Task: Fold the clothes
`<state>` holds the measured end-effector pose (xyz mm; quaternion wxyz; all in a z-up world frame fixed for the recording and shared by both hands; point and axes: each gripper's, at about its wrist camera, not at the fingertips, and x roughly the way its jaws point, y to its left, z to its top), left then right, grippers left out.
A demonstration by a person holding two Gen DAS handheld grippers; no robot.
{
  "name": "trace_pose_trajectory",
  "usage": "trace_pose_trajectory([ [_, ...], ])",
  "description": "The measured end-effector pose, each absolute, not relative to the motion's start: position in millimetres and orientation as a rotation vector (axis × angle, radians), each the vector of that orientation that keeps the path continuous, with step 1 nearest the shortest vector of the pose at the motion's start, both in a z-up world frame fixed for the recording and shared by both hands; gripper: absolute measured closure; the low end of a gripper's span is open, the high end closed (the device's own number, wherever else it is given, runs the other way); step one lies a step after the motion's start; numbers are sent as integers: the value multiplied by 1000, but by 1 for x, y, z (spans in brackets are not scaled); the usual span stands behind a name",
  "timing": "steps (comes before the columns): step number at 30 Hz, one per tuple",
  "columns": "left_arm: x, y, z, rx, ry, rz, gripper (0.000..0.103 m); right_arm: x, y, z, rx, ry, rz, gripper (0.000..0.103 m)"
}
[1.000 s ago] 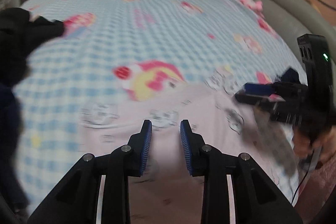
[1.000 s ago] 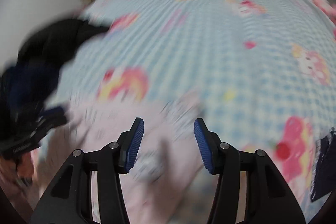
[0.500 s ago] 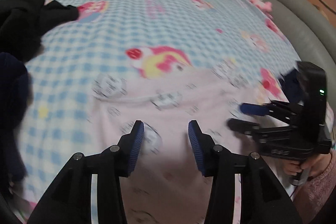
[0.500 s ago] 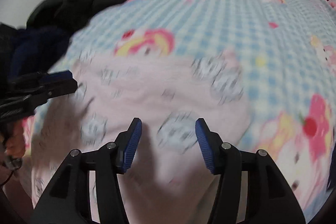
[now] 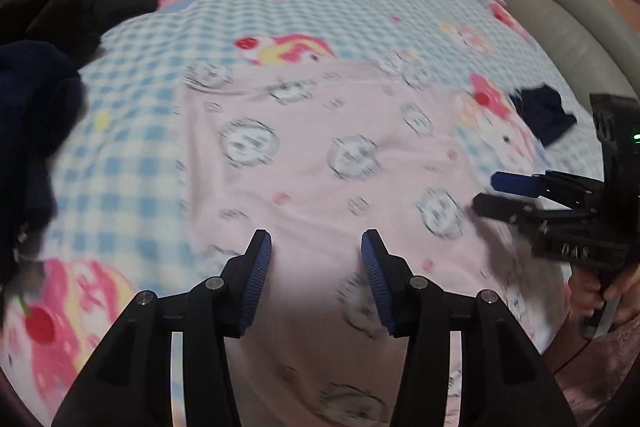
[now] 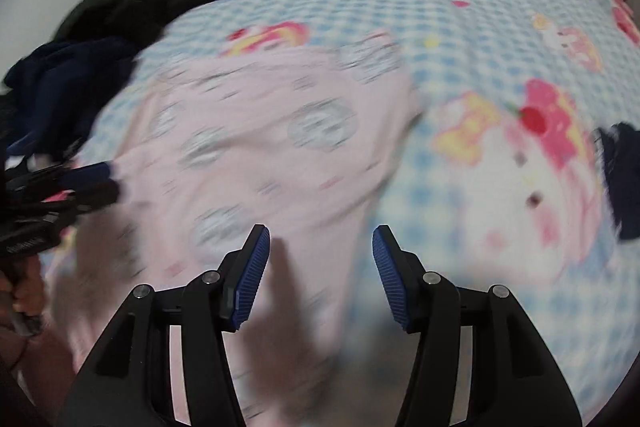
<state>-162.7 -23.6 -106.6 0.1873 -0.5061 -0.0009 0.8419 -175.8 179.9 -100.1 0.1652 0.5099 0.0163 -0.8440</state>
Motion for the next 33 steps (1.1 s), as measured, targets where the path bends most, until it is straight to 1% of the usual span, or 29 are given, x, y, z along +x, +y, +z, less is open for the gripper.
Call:
trace_pose_trajectory([
  [4, -144, -27, -122, -1469, -30, 2370, 54, -148, 163, -122, 1513, 98, -2399, 48],
  [6, -136, -35, -128, -1484, -60, 2380, 54, -138, 167, -128, 1536, 82, -2405, 48],
  [11, -121, -41, -115, -1459, -153, 2404, 54, -128, 184, -122, 1572, 67, -2425, 47],
  [14, -113, -43, -106, -1440, -209, 2417, 54, -121, 192, -118, 1587, 10, -2437, 45],
  [17, -105, -46, -97, -1421, -266, 2430, 51, -110, 188, -108, 1559, -6, -2450, 45],
  [20, -96, -44, -102, -1442, -234, 2427, 50, -100, 174, -103, 1517, 22, -2424, 44],
  [26, -79, -39, -116, -1495, -144, 2417, 50, -91, 156, -125, 1576, 167, -2400, 44],
  [29, -69, -51, -114, -1520, -129, 2440, 50, -83, 161, -126, 1595, 177, -2415, 41],
  [33, -62, -55, -115, -1523, -177, 2433, 48, -75, 167, -122, 1613, 163, -2438, 41],
])
